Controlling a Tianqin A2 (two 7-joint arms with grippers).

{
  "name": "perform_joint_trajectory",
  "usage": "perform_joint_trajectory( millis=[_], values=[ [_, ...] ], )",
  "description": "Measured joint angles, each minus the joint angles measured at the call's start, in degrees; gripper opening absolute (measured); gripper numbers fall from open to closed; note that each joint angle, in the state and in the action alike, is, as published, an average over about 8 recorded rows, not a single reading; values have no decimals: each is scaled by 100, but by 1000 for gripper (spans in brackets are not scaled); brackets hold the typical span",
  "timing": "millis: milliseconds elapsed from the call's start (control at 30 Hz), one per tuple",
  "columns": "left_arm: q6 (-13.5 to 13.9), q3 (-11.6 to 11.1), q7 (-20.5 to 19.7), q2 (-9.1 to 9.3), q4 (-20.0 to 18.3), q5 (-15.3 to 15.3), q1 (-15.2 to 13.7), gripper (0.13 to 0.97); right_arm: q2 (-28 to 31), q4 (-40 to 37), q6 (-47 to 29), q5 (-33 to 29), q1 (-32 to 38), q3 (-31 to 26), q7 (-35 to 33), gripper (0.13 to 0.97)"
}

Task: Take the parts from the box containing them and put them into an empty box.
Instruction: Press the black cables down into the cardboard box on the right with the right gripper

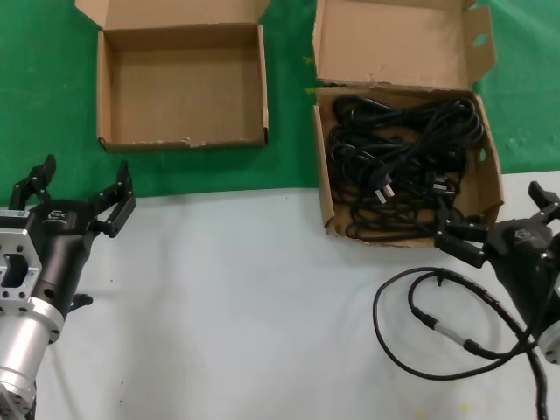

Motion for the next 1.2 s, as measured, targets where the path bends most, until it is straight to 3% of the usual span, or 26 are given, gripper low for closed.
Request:
perform_joint_trajectory(
  millis=[133, 400, 533, 700, 1000, 1200],
  values=[
    [0, 0, 0, 0, 0, 0, 0, 698, 296, 69, -264, -190, 33, -51, -335, 966],
    [0, 0, 0, 0, 0, 0, 0, 485, 1144, 144, -1304, -666, 354, -150, -2229, 966],
    [0, 0, 0, 0, 0, 0, 0, 418, 1541, 170, -1745, -887, 690, -302, -3218, 966],
    [0, 0, 0, 0, 0, 0, 0, 307, 1994, 230, -2155, -1264, 1220, -630, -4035, 966],
    [0, 0, -1, 0, 0, 0, 0, 194, 2397, 213, -2726, -2205, 2137, -1284, -4177, 966],
    [0, 0, -1, 0, 0, 1, 0, 194, 2408, 15, -3107, -2866, 2741, -1641, -3846, 966]
  ],
)
